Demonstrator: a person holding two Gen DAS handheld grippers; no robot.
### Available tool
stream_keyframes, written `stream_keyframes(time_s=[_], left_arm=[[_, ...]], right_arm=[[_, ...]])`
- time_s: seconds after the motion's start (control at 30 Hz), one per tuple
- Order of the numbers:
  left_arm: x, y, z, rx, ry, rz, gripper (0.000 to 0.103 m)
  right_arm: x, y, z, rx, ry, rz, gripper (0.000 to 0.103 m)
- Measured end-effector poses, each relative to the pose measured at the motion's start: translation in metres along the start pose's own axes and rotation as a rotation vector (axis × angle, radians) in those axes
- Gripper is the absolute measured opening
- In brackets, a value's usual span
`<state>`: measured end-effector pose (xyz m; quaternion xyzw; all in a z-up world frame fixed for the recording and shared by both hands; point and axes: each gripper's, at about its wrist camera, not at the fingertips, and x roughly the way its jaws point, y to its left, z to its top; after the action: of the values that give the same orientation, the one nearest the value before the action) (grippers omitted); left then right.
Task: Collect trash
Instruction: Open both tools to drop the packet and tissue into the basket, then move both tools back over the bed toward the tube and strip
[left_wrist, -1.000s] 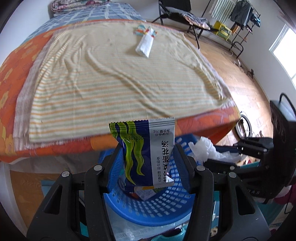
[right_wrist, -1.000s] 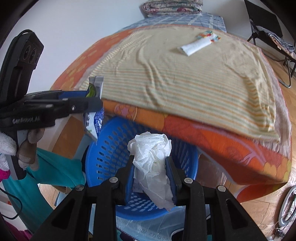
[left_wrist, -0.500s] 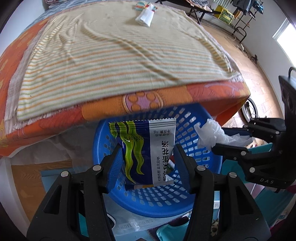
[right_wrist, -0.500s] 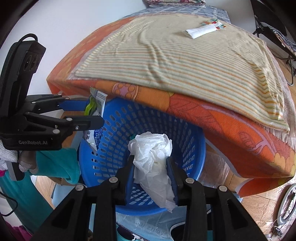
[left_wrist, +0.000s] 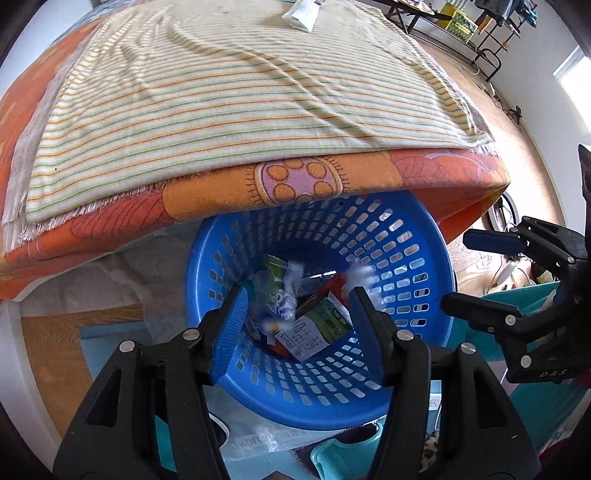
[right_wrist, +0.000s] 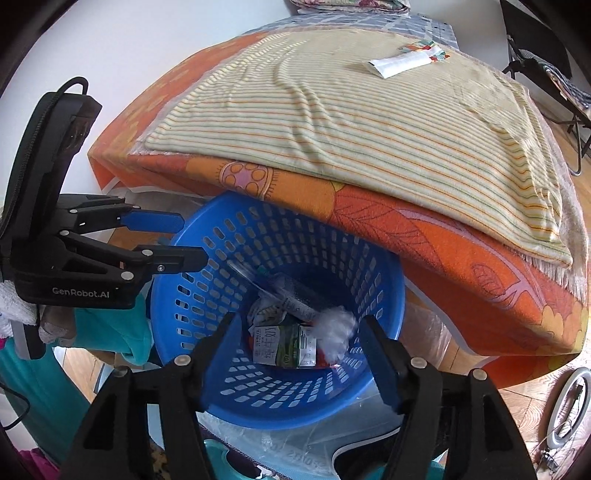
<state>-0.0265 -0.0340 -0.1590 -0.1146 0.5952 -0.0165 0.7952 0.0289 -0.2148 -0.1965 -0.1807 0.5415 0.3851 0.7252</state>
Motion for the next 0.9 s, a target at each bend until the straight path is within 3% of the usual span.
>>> stream_keyframes(time_s=[0.53,0.9], left_arm=[[-0.008,0.009,0.005,-0.037,-0.031,-0.004,0.059],[-0.025,0.008,0.029,-0.027,-0.084,-0.003,0.059]], right_arm=[[-0.014,0.005,0.006,-0.025,-0.053,-0.045,0.084],[-0.038,-0.007,0.028,0.006,-0.124,-0.064,0.087]])
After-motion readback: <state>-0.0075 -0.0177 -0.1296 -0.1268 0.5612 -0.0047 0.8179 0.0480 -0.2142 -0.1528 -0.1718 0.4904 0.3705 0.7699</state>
